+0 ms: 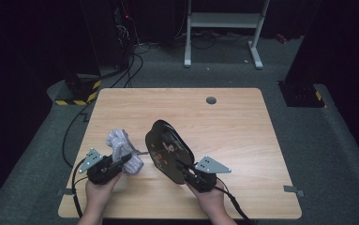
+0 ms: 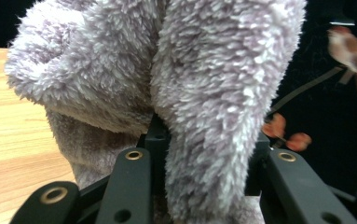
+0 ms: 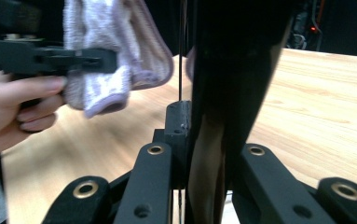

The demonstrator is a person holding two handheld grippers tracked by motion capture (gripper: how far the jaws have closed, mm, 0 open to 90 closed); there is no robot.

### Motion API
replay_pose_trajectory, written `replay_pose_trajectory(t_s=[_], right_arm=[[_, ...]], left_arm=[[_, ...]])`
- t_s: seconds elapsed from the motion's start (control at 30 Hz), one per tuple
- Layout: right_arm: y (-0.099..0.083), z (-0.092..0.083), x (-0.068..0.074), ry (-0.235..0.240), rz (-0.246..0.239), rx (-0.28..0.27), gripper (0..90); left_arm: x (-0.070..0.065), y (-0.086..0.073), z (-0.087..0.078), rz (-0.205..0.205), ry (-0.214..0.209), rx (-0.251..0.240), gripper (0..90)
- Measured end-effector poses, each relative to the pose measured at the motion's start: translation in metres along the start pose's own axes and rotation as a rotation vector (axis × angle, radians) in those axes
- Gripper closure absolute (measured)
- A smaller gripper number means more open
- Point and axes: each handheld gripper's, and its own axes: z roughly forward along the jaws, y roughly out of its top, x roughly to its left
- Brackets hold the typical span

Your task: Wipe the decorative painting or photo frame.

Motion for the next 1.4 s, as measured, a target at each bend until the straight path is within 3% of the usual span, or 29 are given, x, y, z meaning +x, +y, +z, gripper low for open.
replay_pose_trajectory(t_s=[0.2, 0.4, 0.57, 0.77, 0.93, 1.0, 1.13, 1.17, 1.23, 1.33, 1.4], right_arm=[[-0.004, -0.003, 0.005, 0.057, 0.013, -0.005, 80.8], [-0.009, -0.007, 0.005, 0.078, -0.024, 0.008, 79.9], [-0.007, -0.009, 0.002, 0.097, -0.009, -0.008, 66.4], [-0.003, -0.005, 0.004, 0.067, -0.024, 0.011, 58.9], [-0.001, -0.013, 0.009, 0.044, -0.056, -0.001, 54.0], [-0.004, -0.018, 0.009, 0.05, -0.036, -0.018, 52.9], [-0.016, -0.022, 0.012, 0.036, -0.046, -0.041, 51.6], [-0.018, -0.021, 0.013, 0.03, -0.059, -0.019, 50.3], [-0.016, -0.021, 0.014, 0.018, -0.081, -0.01, 51.0], [-0.015, -0.022, 0.012, 0.017, -0.053, -0.032, 51.6], [-0.015, -0.021, 0.012, 0.015, -0.049, -0.032, 56.4]], left_arm=[[0.006, 0.002, -0.002, -0.018, 0.013, -0.016, 64.9], [0.009, 0.005, -0.006, -0.029, 0.019, -0.039, 64.9], [0.005, 0.01, -0.008, -0.015, 0.013, -0.052, 65.0], [-0.005, 0.016, -0.01, 0.011, -0.002, -0.072, 65.3], [-0.014, 0.021, -0.012, 0.033, -0.025, -0.081, 65.3], [-0.018, 0.022, -0.011, 0.035, -0.039, -0.081, 65.3], [-0.025, 0.027, -0.012, 0.029, -0.066, -0.087, 65.3], [-0.028, 0.029, -0.013, 0.033, -0.072, -0.09, 65.3], [-0.036, 0.034, -0.016, 0.055, -0.089, -0.102, 65.3], [-0.047, 0.044, -0.02, 0.093, -0.095, -0.121, 65.4], [-0.053, 0.05, -0.023, 0.096, -0.1, -0.132, 65.5]])
